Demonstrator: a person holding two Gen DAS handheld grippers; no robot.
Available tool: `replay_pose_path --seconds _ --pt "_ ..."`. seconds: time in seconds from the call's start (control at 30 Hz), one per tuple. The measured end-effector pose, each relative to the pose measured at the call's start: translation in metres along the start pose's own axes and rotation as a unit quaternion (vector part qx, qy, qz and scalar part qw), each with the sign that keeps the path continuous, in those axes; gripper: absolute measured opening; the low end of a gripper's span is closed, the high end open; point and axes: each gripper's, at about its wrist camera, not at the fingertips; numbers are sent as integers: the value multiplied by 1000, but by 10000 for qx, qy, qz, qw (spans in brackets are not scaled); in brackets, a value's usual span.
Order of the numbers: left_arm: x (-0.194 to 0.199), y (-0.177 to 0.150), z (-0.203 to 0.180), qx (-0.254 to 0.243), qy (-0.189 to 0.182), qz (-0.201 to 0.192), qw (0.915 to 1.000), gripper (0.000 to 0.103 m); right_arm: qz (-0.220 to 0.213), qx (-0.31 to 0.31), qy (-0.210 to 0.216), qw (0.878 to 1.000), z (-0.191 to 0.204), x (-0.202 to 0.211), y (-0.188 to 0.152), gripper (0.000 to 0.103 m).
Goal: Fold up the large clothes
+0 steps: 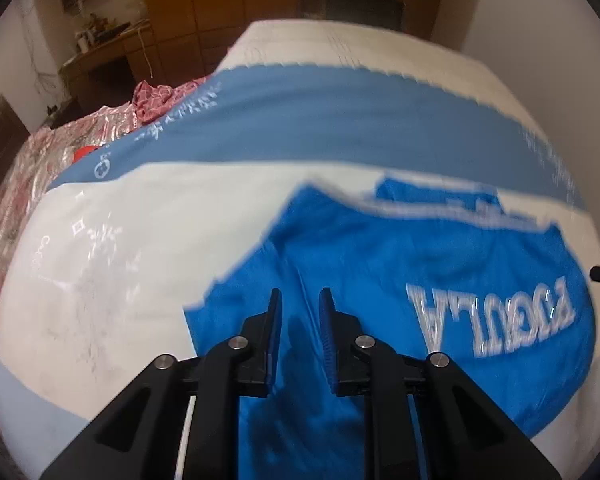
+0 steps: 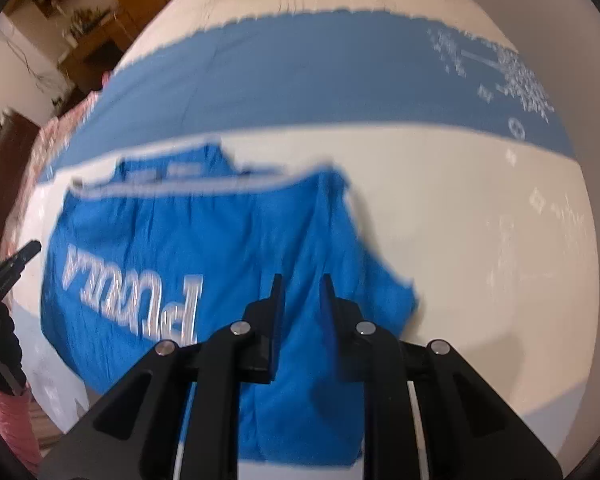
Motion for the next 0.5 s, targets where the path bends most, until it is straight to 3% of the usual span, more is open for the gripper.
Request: replay_pose_path --seconds 0.2,0.37,0.5 --pt "-33 -22 -15 -113 83 322 9994 20 198 -144 -96 9997 -3 -36 -21 15" --pt "-51 -27 -12 -127 127 210 9996 22 173 -535 331 9979 -21 -68 -14 12" --pt "-51 -28 -15 -170 211 201 9994 22 137 -477 172 9986 -15 -65 -13 12"
Point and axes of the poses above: each gripper's, at about its wrist camera, not at the fingertips, and x roughly against the way its jaws point, z to its left, y to its top, and after that the axes turned 6 degrees about -x, right-handed
